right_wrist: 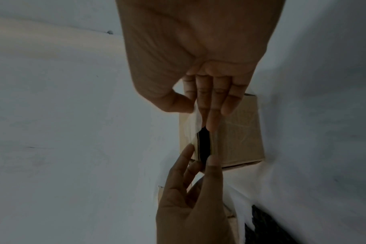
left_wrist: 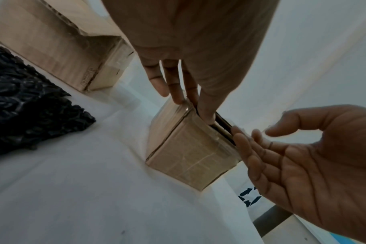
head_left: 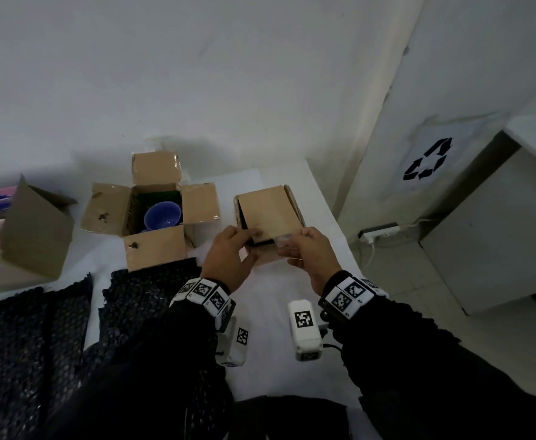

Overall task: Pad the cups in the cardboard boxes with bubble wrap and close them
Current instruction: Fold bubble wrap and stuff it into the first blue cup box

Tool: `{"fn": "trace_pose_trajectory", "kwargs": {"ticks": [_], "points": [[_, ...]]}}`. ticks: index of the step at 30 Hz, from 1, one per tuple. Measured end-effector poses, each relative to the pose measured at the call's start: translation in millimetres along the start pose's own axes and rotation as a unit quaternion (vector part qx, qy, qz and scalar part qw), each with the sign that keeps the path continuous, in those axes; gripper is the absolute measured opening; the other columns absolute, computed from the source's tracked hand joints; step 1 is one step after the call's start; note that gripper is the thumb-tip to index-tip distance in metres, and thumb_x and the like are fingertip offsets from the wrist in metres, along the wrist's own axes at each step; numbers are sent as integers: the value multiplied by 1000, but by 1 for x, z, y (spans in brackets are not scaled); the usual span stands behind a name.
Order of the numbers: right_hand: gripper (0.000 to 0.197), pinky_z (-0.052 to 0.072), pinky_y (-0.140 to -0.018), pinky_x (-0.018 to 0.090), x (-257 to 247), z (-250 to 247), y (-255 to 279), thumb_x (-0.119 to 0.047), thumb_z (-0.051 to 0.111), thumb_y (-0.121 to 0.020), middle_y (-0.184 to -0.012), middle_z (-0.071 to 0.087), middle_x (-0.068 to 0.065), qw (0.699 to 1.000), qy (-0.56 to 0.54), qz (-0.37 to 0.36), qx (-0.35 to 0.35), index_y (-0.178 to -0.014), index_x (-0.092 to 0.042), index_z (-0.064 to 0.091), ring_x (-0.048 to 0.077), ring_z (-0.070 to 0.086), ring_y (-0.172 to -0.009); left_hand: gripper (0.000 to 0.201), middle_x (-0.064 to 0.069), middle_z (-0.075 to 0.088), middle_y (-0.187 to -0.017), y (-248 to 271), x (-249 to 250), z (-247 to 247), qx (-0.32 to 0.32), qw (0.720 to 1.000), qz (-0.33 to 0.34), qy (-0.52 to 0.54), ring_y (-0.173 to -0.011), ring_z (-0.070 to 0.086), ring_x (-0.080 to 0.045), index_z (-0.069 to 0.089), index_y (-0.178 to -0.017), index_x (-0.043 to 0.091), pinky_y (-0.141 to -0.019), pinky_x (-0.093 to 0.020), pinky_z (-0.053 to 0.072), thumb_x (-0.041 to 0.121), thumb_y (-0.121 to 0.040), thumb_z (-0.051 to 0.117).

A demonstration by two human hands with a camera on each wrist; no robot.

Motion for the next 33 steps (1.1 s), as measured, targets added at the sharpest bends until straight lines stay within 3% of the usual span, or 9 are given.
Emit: {"fn": "trace_pose_trajectory", "kwargs": {"ticks": [5, 10, 14, 17, 20, 22, 26, 30, 33], "points": [[30, 45, -56, 24, 12, -7, -4, -10, 75, -79, -83, 67, 11, 999, -23, 0, 47, -86, -16, 47, 20, 70, -71, 43, -1, 47, -114, 2, 0, 2, 9, 999, -9, -49, -102, 50, -22, 61, -121, 26, -85, -37, 50, 25, -80, 73], [34, 47, -58, 32, 31, -13, -12, -8, 79, -71, -82, 65, 15, 995, 39, -14, 88, -77, -18, 46, 43, 69, -86, 44, -2, 38, -128, -4, -5, 4, 1, 997, -62, -33, -90, 61, -20, 60, -119, 19, -87, -35, 53, 12, -78, 74], [44, 51, -69, 41, 35, -11, -14, -28, 85, -61, -82, 72, 15, 993, 75, -40, 78, -77, -20, 45, 36, 72, -80, 40, -3, 37, -129, -5, -4, 2, -6, 998, -48, -44, -82, 62, -19, 61, -116, 17, -79, -38, 56, 13, -79, 74], [50, 54, -72, 46, 41, -12, -20, -48, 78, -50, -79, 72, 13, 989, 97, -70, 82, -76, -23, 44, 30, 72, -77, 46, -4, 39, -129, 1, 2, 4, 13, 996, -2, -86, -92, 56, -21, 60, -118, 19, -74, -37, 56, 31, -76, 73], [43, 54, -73, 45, 35, -9, -14, -33, 82, -65, -76, 72, 14, 988, 92, -93, 86, -79, -19, 44, 27, 72, -72, 50, -6, 46, -132, -1, 12, 8, 68, 985, 53, -148, -114, 45, -29, 63, -117, 27, -88, -40, 44, 54, -75, 63], [40, 52, -68, 40, 36, -12, -17, -17, 82, -73, -78, 72, 17, 990, 69, -86, 84, -81, -16, 43, 26, 72, -67, 46, -4, 49, -132, -8, 19, 14, 61, 982, 67, -164, -119, 43, -29, 66, -112, 29, -91, -42, 40, 61, -79, 56], [43, 49, -60, 34, 37, -15, -24, -20, 86, -70, -77, 71, 20, 993, 47, -79, 78, -82, -14, 45, 26, 70, -64, 35, 7, 57, -115, -20, 21, 24, 35, 983, 58, -168, -108, 48, -22, 66, -103, 33, -85, -38, 36, 59, -83, 54], [66, 57, -73, 44, 46, -28, -28, -60, 85, -50, -63, 69, 8, 981, 140, -59, 122, -80, -18, 44, 25, 68, -63, 23, 10, 57, -111, -23, 15, 24, 42, 983, 62, -165, -105, 49, -21, 64, -101, 35, -83, -38, 37, 49, -82, 62], [63, 56, -76, 43, 41, -40, -34, -51, 87, -56, -75, 66, 2, 971, 182, -92, 128, -93, -19, 47, 21, 66, -72, 23, 11, 57, -110, -24, 16, 23, 45, 982, 69, -167, -104, 48, -20, 65, -100, 35, -83, -39, 38, 49, -82, 62]]}}
Point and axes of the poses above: each hand's wrist, its own y-axis away from the middle knuckle, its own z-axis out of the palm, x = y × z, the point moved 6 cm from there along -y, towards the middle knuckle
